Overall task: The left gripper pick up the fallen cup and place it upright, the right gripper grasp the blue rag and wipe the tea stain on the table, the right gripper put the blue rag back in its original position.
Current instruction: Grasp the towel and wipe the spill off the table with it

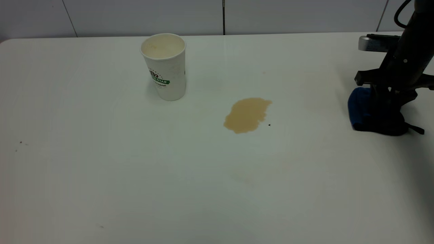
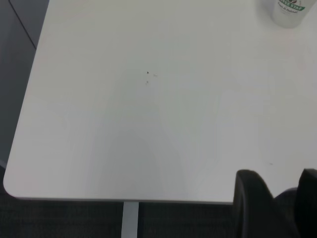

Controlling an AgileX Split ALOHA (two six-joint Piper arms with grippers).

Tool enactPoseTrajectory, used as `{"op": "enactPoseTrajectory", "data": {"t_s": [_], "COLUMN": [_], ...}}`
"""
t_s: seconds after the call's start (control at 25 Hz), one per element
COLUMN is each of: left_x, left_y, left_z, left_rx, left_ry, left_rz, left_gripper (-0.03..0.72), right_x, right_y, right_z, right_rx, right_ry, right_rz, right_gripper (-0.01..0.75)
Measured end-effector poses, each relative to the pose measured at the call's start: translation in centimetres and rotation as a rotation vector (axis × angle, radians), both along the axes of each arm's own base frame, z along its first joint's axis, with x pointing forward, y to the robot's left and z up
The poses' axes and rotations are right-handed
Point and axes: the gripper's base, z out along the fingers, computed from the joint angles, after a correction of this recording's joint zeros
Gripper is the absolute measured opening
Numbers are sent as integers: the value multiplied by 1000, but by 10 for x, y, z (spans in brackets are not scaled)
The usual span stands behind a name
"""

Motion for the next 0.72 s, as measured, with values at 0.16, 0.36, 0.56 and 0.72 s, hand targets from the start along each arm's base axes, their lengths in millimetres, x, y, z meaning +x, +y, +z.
{"op": "enactPoseTrajectory", "data": {"t_s": [0.16,0.36,0.56,0.72], "left_x": [0,0,0,0], "left_y": [0,0,0,0], "left_z": [0,0,0,0], "left_rx": [0,0,0,0], "left_ry": [0,0,0,0], "left_rz": [0,0,0,0], "left_gripper": [240,240,240,240], "right_x": [0,2,3,-6], "right_y": [6,35,92,150], "right_z": [0,0,3,6], "right_rx": [12,30,50,65], "right_ry": [2,4,28,64], "right_rz": [1,45,164,313], "right_gripper": [65,65,65,65]}}
